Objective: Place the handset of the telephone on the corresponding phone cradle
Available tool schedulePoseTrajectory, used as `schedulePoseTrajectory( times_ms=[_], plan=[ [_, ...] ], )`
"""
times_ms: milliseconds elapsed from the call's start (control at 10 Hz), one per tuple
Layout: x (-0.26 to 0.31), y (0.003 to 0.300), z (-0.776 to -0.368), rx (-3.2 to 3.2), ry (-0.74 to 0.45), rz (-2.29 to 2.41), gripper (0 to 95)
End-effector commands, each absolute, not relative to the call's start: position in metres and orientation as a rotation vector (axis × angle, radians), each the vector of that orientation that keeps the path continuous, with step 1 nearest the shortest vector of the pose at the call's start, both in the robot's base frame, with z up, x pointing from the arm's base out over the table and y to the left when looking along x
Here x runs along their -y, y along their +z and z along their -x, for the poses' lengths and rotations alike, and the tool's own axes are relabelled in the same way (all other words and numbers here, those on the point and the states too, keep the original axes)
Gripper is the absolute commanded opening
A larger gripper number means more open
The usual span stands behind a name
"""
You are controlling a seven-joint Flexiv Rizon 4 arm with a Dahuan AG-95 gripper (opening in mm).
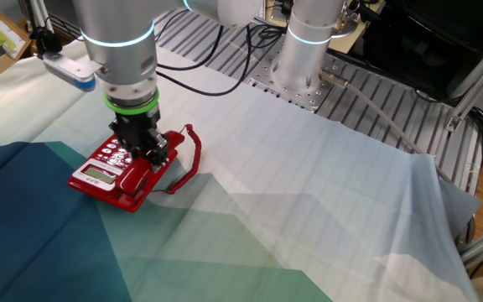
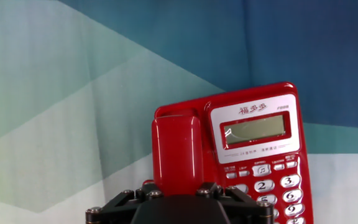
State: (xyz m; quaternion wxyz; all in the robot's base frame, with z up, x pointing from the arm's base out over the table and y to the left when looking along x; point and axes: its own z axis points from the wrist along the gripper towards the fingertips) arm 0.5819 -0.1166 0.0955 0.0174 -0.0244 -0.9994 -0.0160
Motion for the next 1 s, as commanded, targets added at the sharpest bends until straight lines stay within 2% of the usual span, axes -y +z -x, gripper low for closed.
schedulePoseTrajectory(
  times_ms=[100, 500, 1000],
  plan=[
    [0.1171, 0.0959, -0.5801, 3.113, 0.012, 0.103, 0.0],
    [0.1171, 0.0959, -0.5801, 3.095, -0.028, 0.225, 0.0],
    [0.1171, 0.0959, -0.5801, 3.068, -0.008, 0.274, 0.0]
  ],
)
